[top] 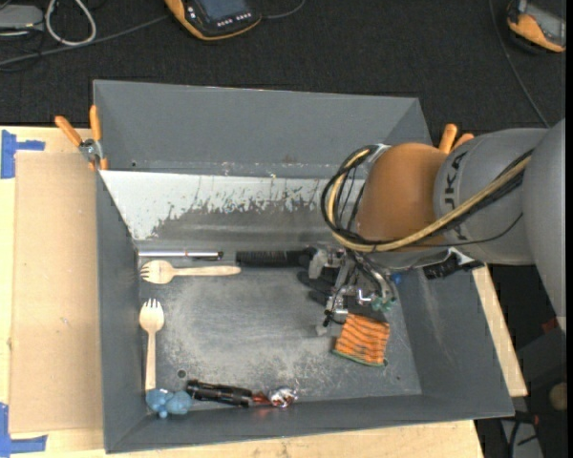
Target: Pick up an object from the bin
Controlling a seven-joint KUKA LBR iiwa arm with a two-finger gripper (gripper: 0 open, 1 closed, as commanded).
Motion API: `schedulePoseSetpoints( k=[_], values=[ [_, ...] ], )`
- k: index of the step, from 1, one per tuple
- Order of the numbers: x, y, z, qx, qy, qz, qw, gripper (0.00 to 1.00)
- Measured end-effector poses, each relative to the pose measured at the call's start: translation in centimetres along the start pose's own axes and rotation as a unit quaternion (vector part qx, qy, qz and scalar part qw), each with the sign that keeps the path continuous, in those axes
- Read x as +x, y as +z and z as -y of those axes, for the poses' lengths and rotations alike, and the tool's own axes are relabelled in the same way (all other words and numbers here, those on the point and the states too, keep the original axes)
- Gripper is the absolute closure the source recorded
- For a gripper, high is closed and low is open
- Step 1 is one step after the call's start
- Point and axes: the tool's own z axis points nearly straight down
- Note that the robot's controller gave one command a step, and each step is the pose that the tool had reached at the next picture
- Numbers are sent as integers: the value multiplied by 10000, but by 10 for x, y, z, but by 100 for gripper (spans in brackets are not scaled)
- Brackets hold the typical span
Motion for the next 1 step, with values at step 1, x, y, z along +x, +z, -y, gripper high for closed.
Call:
schedulePoseSetpoints(
  k=[1],
  values=[
    [-18,1,14,2,-339,-15,9994,0]
  ],
)
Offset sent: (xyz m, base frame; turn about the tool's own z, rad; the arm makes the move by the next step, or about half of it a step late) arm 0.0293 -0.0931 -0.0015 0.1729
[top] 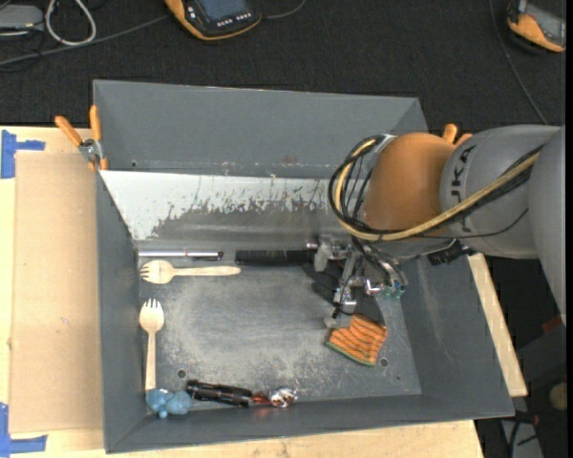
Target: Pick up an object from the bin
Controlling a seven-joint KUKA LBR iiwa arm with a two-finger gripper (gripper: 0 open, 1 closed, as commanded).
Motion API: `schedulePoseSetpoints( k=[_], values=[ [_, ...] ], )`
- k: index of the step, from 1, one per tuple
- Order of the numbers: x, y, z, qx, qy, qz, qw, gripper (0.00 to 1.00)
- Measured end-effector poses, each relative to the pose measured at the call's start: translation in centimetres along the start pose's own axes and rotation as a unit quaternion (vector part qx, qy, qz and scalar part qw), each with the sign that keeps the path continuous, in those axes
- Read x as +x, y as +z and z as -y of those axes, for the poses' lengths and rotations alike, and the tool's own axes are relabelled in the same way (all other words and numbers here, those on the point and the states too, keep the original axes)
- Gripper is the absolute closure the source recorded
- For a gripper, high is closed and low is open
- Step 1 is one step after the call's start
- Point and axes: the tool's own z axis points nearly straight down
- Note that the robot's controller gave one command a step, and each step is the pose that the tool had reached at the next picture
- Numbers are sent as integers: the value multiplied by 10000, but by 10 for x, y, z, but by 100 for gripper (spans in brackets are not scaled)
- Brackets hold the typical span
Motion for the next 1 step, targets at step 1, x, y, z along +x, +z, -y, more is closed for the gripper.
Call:
schedulePoseSetpoints(
  k=[1],
  values=[
    [-8,1,53,-17,961,-4,9954,0]
  ],
)
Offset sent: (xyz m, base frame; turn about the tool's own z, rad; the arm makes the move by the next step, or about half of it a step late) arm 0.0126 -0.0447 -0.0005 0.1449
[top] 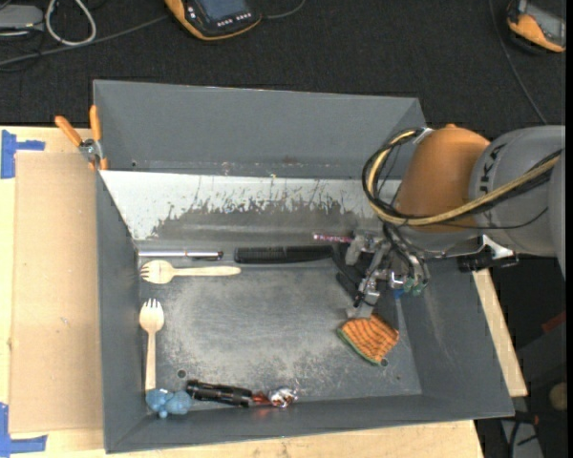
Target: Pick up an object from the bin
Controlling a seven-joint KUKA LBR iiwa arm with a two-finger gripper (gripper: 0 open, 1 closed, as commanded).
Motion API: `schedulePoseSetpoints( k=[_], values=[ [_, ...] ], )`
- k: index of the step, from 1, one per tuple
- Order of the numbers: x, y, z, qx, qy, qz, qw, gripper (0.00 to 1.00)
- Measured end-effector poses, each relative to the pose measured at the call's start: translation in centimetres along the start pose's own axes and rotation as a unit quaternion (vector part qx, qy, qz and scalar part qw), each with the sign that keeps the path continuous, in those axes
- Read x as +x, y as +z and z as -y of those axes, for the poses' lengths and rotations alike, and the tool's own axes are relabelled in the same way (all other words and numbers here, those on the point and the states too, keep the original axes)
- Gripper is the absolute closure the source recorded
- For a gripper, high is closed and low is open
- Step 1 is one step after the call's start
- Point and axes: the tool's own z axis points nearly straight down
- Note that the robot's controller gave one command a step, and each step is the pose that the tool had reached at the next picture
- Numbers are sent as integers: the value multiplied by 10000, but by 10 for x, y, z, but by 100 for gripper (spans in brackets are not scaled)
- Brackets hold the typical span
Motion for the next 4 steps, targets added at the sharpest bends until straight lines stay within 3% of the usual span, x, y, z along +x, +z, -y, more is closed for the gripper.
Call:
schedulePoseSetpoints(
  k=[1,2,3,4],
  values=[
    [-10,0,45,-11,208,0,9998,0],
    [-19,-4,54,-28,449,43,9990,100],
    [-19,-3,50,-11,537,40,9985,100],
    [-13,-59,48,-10,431,-1,9991,100]
  ],
)
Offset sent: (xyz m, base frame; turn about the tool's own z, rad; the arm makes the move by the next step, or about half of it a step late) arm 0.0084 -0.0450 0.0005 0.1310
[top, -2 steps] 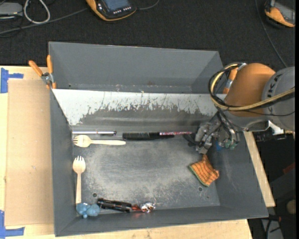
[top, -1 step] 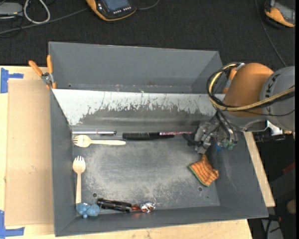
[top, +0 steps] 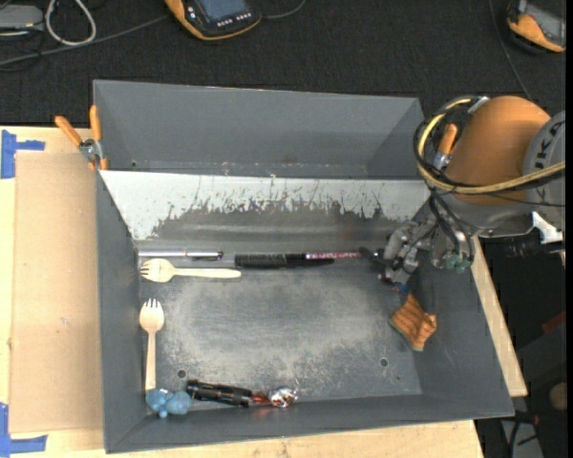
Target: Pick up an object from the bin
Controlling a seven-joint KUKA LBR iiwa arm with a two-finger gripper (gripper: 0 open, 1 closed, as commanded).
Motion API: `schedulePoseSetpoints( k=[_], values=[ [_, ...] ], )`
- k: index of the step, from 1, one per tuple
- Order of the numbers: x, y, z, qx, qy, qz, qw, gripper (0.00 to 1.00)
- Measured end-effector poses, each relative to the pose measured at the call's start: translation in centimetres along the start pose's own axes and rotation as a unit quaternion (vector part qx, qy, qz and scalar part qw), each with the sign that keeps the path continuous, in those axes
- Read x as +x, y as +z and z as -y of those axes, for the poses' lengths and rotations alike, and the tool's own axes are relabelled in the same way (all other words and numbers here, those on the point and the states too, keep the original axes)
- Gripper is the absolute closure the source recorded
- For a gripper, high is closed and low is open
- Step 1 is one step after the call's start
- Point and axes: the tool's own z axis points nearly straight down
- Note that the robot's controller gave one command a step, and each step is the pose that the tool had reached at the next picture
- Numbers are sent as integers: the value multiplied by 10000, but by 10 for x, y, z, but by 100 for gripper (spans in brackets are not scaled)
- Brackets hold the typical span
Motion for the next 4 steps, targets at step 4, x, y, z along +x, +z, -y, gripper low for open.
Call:
schedulePoseSetpoints(
  k=[4],
  values=[
    [-5,-14,15,0,-1470,56,9891,100]
  ],
)
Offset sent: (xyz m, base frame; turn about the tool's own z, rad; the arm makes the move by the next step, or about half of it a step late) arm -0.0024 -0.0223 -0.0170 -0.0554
